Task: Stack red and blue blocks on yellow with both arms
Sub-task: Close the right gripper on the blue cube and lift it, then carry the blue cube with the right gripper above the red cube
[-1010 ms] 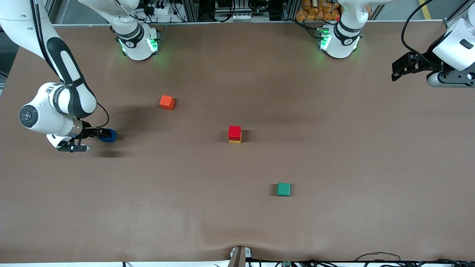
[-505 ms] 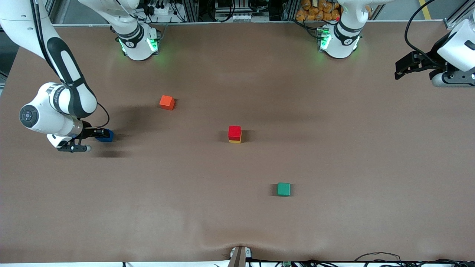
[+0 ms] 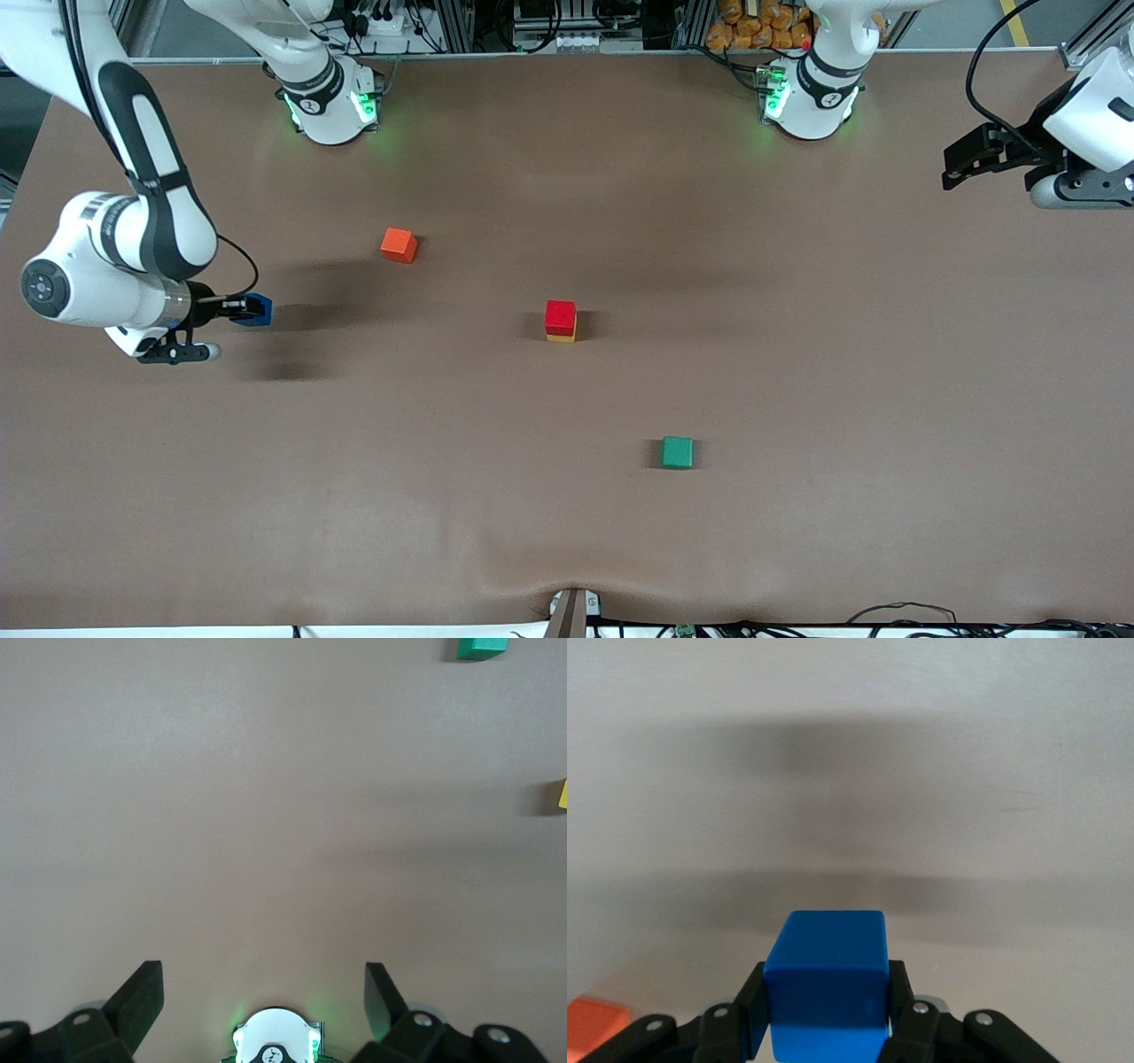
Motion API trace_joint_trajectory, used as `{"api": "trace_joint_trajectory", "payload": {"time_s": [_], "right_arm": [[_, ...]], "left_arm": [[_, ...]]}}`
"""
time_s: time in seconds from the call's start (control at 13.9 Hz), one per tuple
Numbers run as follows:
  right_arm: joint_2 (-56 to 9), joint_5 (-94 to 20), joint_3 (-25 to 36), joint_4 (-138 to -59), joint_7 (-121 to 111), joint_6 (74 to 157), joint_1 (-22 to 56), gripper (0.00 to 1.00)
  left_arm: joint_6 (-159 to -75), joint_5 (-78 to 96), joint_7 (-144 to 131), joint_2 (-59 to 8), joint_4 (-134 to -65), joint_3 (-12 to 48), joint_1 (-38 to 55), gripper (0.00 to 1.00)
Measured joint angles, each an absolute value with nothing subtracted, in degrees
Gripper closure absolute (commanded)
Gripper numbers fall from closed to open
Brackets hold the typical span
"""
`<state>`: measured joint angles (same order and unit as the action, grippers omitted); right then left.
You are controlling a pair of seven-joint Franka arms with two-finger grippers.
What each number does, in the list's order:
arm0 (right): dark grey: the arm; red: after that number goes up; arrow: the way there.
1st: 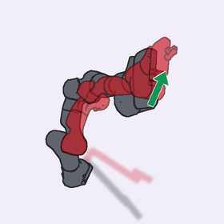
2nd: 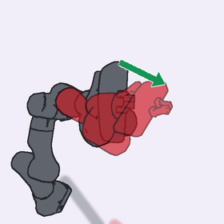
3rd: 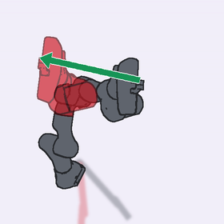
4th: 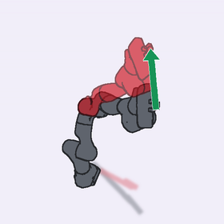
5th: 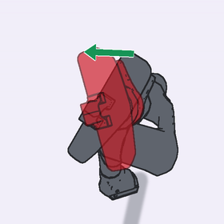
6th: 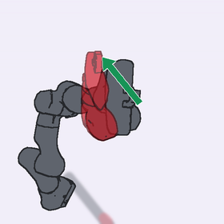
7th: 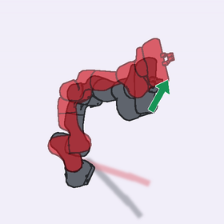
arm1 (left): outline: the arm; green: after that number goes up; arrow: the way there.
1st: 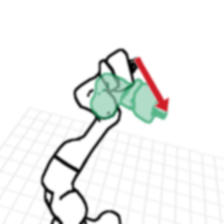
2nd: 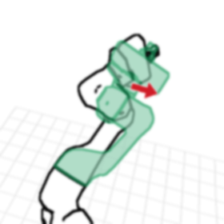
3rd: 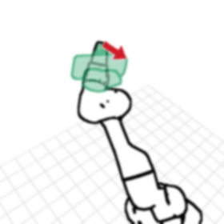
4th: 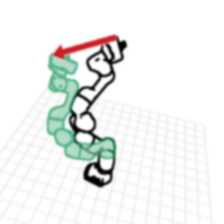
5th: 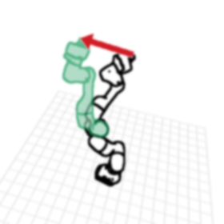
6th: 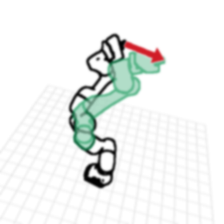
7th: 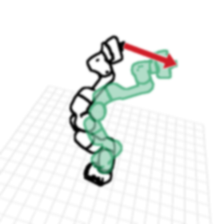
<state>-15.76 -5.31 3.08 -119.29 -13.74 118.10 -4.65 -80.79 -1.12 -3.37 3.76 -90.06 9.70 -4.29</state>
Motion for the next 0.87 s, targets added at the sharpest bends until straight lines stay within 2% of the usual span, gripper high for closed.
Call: {"api": "trace_joint_trajectory", "payload": {"time_s": [0.29,0.58,0.87], "right_arm": [[-10.08,-6.63,2.81,-117.33,-12.44,109.75,0.45,1.00],[-8.83,-7.33,2.70,-105.84,-2.38,96.17,6.12,1.00],[-8.81,-12.75,2.49,-98.55,7.22,93.68,14.47,1.00]], "left_arm": [[-80.78,-1.12,-3.37,3.75,-90.21,9.72,-4.29,0.00],[-80.79,-1.12,-3.37,3.75,-90.26,9.72,-4.30,0.00],[-80.79,-1.15,-3.30,3.76,-90.25,9.71,-4.32,0.00]]}}
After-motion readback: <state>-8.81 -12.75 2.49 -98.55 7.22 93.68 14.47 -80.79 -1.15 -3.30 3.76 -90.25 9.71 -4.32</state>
